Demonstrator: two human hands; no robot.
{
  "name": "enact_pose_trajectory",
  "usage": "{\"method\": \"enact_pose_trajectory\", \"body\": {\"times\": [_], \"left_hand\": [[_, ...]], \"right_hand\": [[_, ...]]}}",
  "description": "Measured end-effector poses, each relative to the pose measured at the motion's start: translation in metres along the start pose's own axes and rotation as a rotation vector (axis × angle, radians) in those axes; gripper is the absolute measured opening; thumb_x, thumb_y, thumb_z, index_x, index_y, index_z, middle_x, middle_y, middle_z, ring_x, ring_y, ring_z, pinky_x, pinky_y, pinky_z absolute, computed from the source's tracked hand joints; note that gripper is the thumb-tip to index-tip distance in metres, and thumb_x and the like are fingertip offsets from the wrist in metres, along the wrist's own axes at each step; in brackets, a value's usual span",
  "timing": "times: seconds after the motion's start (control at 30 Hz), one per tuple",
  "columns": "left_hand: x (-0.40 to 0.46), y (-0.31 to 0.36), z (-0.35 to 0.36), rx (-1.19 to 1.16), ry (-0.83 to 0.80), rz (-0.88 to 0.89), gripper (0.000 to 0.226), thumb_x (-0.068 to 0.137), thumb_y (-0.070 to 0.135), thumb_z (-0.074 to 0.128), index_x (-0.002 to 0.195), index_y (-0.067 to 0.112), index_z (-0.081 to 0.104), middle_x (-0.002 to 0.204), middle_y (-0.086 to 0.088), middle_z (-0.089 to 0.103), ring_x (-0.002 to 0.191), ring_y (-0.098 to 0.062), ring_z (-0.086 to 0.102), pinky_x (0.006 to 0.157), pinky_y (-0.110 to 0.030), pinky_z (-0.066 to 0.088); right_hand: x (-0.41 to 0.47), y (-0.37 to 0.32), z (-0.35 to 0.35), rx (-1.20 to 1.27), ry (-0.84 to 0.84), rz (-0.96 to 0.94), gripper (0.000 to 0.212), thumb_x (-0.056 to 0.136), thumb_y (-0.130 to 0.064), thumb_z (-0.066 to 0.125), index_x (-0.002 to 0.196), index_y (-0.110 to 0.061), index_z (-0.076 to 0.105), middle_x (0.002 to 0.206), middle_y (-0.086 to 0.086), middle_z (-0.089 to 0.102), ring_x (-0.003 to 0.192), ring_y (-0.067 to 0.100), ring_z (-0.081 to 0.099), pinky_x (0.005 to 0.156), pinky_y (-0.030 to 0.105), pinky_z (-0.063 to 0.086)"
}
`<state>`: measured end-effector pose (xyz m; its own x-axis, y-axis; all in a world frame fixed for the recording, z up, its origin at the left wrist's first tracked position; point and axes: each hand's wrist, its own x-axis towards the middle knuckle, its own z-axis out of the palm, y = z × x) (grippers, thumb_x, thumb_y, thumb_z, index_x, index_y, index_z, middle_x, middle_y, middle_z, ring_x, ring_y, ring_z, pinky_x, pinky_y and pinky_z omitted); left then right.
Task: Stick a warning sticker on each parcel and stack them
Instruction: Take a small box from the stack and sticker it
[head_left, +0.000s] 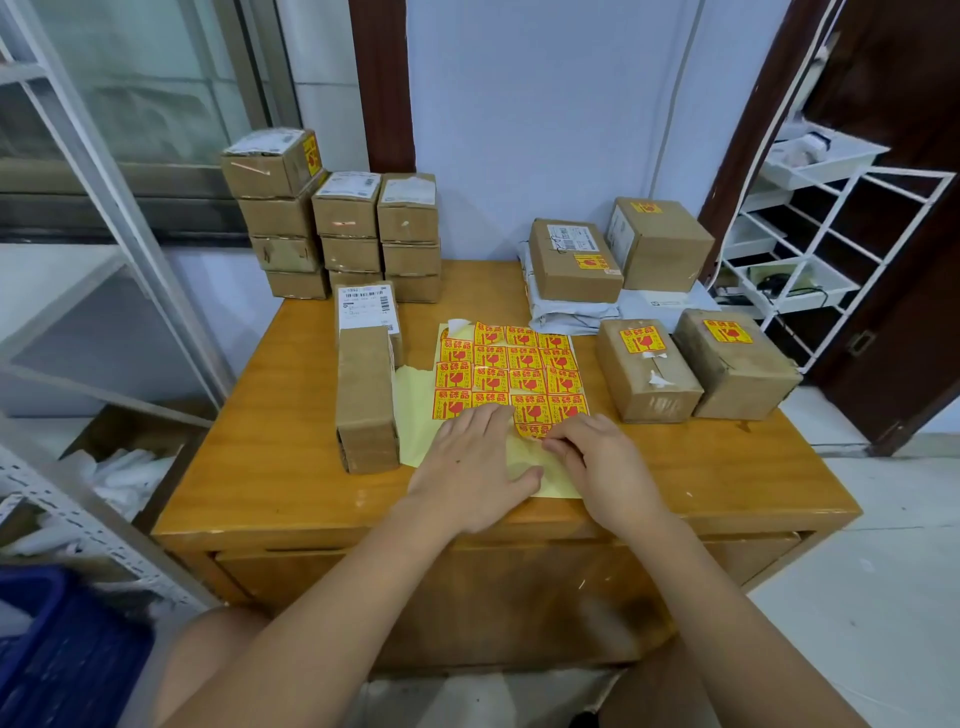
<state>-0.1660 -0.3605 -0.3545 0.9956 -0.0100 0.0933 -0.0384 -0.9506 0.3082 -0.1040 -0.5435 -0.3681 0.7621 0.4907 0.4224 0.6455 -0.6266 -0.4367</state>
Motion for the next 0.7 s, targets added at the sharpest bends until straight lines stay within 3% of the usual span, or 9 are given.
{"method": "enact_pose_trajectory", "body": {"times": [0.33,0.5,0.57,0.7], "left_hand": [[-0.003,0.002,-0.004,0.001,-0.010,0.000,0.083,0.098,0.067,0.043,0.163,0.025,0.012,0.164,0.006,0.029,0.150,-0.016,0.025,0.124,-0.037,0.020],[-0.002,0.002,-0.004,0.019,-0.018,0.016,0.075,0.099,0.066,0.040,0.160,0.024,0.027,0.164,0.006,0.029,0.150,-0.015,0.024,0.124,-0.037,0.018],[-0.002,0.001,-0.004,0.020,-0.010,0.028,0.071,0.099,0.065,0.041,0.157,0.026,0.033,0.162,0.007,0.031,0.149,-0.014,0.025,0.124,-0.036,0.019],[-0.005,0.001,-0.005,-0.025,0.028,0.051,0.062,0.100,0.060,0.045,0.153,0.028,0.040,0.162,0.008,0.032,0.149,-0.014,0.026,0.124,-0.036,0.020]], "right_hand": [[-0.004,-0.005,-0.006,0.028,0.103,0.138,0.018,0.104,-0.033,0.050,0.104,-0.019,0.061,0.088,-0.007,0.064,0.075,0.013,0.060,0.066,0.038,0.053],[-0.005,-0.012,-0.012,0.108,0.116,0.206,0.056,0.093,-0.060,0.028,0.108,-0.018,0.062,0.090,-0.007,0.065,0.080,0.009,0.062,0.070,0.030,0.053],[-0.007,-0.012,-0.012,0.118,0.137,0.198,0.052,0.095,-0.057,0.033,0.109,-0.017,0.063,0.094,-0.007,0.066,0.082,0.009,0.062,0.070,0.027,0.052],[-0.010,-0.006,-0.006,0.088,0.230,0.147,0.020,0.102,-0.028,0.055,0.112,-0.015,0.066,0.099,-0.005,0.069,0.085,0.008,0.062,0.072,0.029,0.055]]}}
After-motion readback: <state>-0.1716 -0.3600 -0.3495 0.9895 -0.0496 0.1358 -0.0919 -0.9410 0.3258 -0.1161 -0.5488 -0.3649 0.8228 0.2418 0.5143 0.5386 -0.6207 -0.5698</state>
